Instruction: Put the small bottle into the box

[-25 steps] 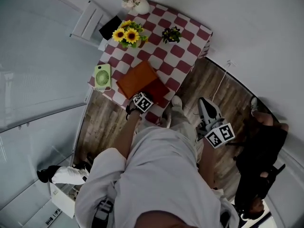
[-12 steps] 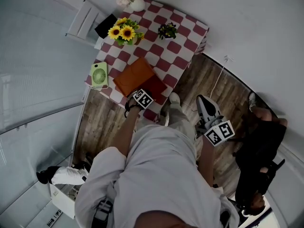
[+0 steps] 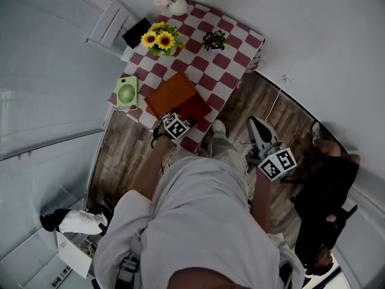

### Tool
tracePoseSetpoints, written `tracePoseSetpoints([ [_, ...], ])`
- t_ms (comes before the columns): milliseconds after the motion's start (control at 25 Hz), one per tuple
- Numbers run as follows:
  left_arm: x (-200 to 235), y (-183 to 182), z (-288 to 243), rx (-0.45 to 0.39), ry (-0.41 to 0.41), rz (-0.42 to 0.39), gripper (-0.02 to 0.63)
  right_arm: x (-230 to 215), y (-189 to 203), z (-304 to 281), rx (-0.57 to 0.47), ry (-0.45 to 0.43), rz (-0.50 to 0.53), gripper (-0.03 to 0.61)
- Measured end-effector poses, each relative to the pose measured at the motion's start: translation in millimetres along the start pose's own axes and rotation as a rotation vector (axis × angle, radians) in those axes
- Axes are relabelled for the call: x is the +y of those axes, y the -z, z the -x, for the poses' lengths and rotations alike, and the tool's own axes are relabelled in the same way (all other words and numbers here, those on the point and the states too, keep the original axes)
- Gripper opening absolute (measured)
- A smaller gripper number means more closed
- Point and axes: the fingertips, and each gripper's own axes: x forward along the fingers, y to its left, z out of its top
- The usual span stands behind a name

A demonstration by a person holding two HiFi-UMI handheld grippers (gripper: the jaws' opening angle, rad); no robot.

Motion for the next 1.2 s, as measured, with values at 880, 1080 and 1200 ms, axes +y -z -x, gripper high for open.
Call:
tracePoseSetpoints([
  [880,-19,-19,226,-0.622,-0.281,0.153,0.067,86,-2,-67,0.116,-0.264,0.138,0.0],
  [1080,-25,-19,269,-0.732,-0.316,0.212,0.002,112,-1,-88,0.149,-0.349,0.159,0.0],
  [1200,-24,-17,293,-0.778,-0.349,0.235,0.002,127,-2,-101,0.169,-0.384,0.222,0.002],
])
